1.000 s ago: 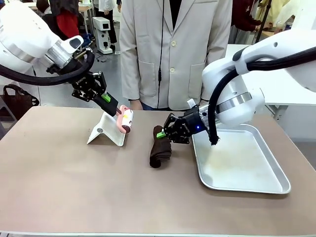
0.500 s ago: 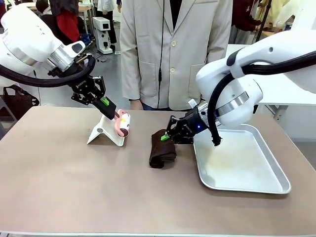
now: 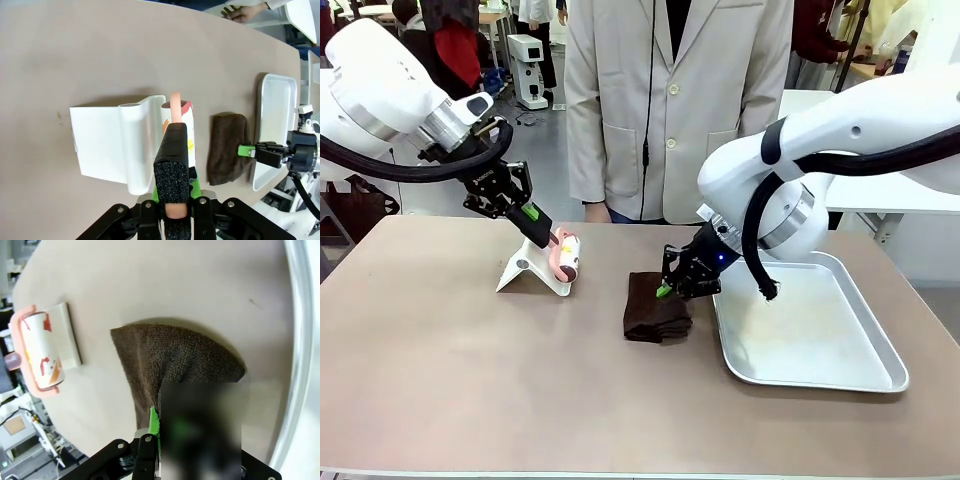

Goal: Clean the surface of the table.
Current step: Return the Lint Roller and towel to their original positions.

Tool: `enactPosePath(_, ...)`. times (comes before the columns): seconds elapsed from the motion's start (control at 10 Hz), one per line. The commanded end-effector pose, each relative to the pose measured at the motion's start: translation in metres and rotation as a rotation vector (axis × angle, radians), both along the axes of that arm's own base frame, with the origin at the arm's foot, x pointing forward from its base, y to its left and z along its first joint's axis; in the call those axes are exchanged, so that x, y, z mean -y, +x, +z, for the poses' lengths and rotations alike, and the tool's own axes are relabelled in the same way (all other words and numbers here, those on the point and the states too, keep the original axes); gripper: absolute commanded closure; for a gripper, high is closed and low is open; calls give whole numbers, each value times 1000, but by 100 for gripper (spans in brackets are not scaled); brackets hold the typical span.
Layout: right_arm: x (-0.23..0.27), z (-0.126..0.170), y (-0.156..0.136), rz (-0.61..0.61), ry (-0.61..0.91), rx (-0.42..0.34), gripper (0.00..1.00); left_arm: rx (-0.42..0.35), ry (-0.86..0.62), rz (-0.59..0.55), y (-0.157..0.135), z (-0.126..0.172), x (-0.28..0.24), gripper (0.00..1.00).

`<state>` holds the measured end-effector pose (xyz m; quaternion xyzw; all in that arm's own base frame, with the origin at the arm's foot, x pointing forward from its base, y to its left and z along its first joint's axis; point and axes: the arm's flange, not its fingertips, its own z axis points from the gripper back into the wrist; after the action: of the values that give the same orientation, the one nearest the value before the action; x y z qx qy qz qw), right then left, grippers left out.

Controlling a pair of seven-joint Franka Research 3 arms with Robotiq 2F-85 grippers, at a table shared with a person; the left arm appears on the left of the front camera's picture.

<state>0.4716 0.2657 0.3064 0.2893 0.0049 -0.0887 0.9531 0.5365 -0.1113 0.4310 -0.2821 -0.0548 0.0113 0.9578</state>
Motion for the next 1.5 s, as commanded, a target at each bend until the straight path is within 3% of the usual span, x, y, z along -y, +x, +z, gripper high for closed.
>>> enactPosePath(0.0, -10, 8, 10, -19, -28, -10, 87, -9, 30, 21, 3, 3, 0, 78)
enactPosePath(1.1, -6, -4, 9, 5, 58, -44, 87, -19, 48, 27, 5, -26, -5, 78)
enactPosePath(1.2, -6, -5, 10, 9, 55, -50, 87, -23, 52, 29, 5, -26, -6, 69)
enactPosePath(1.3, -6, -5, 10, 7, 53, -55, 73, -25, 50, 32, 5, -26, -7, 21)
enactPosePath(1.4, -6, -5, 10, 8, 51, -60, 32, -29, 57, 36, 5, -26, -8, 13)
